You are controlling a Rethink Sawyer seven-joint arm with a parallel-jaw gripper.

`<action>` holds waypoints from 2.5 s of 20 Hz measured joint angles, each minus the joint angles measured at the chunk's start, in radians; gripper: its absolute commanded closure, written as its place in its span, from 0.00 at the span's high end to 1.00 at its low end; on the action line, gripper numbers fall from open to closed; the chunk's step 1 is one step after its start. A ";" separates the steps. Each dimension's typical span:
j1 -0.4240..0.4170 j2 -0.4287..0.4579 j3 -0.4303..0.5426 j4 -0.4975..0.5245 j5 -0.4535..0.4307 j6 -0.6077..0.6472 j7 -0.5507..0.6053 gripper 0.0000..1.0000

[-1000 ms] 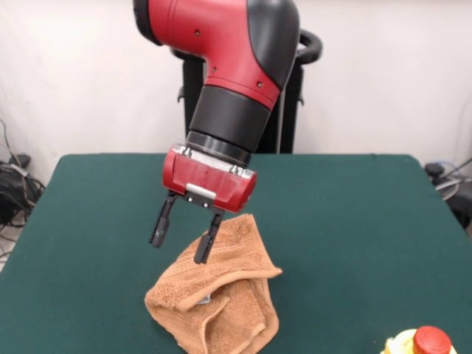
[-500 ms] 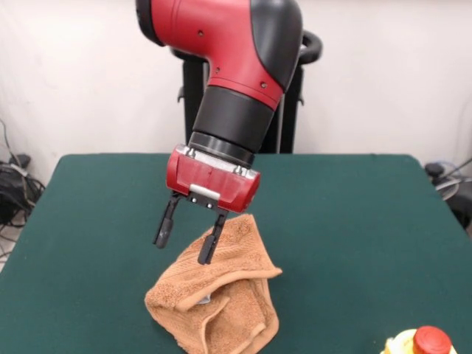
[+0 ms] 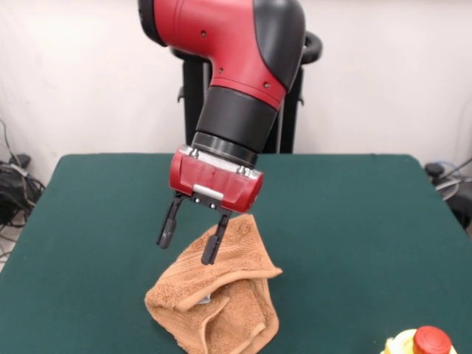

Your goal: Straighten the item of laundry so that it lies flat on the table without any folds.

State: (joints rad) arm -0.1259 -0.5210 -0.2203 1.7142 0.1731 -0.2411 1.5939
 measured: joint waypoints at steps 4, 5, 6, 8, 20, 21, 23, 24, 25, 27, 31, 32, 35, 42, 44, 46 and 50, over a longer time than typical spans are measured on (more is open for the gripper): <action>0.003 0.000 0.000 0.000 0.000 0.000 0.000 1.00; 0.003 0.000 0.000 0.000 0.000 0.000 0.000 1.00; 0.004 0.000 0.000 0.000 0.000 0.000 0.000 1.00; 0.005 0.000 0.000 0.000 0.000 0.000 0.000 1.00; 0.085 0.035 -0.001 0.000 0.018 0.000 0.000 1.00; 0.088 0.037 -0.001 0.000 0.020 0.000 0.000 1.00; 0.097 0.040 -0.002 0.000 0.025 0.000 0.000 1.00; 0.101 0.041 -0.002 0.001 0.028 0.000 0.000 1.00; 0.103 0.041 -0.002 0.001 0.029 0.000 0.000 1.00; 0.107 0.041 -0.002 0.002 0.033 0.000 0.000 1.00; 0.108 0.041 -0.002 0.004 0.037 0.000 0.000 1.00; 0.108 0.040 -0.002 0.004 0.037 0.000 0.000 1.00; 0.108 0.038 -0.002 0.005 0.037 0.000 0.000 1.00; 0.108 0.027 -0.002 0.006 0.037 0.000 0.000 1.00; 0.108 0.024 -0.002 0.007 0.037 0.000 0.000 1.00; 0.108 0.024 -0.002 0.007 0.038 0.000 0.000 1.00; 0.108 0.031 -0.003 0.007 0.043 0.000 0.000 1.00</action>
State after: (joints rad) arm -0.0178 -0.4897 -0.2232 1.7207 0.2158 -0.2415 1.5939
